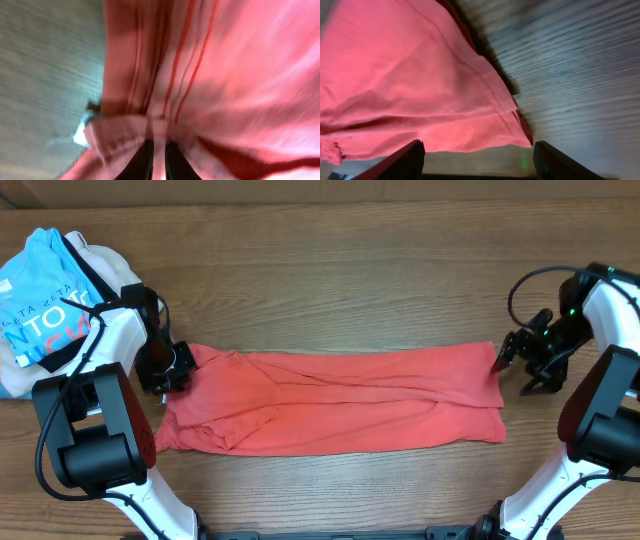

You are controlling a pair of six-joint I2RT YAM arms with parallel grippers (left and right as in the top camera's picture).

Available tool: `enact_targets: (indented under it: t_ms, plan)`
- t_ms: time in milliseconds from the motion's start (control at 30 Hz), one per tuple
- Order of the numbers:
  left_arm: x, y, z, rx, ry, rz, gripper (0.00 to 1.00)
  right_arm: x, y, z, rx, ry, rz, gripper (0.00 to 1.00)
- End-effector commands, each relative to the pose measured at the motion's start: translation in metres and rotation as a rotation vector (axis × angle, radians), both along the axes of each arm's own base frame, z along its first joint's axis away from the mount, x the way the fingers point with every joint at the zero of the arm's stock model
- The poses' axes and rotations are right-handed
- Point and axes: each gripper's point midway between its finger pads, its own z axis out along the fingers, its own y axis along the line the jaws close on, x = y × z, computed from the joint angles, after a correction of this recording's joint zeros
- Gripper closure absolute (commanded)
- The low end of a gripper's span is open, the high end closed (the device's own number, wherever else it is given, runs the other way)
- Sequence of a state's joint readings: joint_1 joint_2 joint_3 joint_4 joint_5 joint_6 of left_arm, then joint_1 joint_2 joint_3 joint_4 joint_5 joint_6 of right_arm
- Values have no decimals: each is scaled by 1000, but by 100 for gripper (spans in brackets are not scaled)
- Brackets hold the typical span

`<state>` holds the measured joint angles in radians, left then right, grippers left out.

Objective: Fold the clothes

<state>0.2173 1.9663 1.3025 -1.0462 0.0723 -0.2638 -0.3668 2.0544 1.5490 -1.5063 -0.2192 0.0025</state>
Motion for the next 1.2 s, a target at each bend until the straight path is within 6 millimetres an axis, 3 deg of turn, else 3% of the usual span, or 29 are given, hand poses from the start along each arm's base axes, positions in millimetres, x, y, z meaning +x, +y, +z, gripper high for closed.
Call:
enact_targets:
  t_ms: [0,200,400,600,900,1167]
  plan:
    - [-7,-6,2,-20,42,18,87,-9,6,-4,15,-14,9,27]
    - [-39,-20,11,-97,170,6,86,-16,10,-32,16,-20,8,27]
    - [-56,-21,17,-100,241,-17,87,-13,16,-37,46,-47,-7,28]
    - [-49,-19,19,-94,220,-17,95,-7,28,-32,129,-92,7,32]
    - [-15,-13,50,-71,83,-20,95,-6,29,-33,134,-99,3,33]
    - [-17,-15,53,-80,87,-23,94,-3,13,-41,42,-109,29,32]
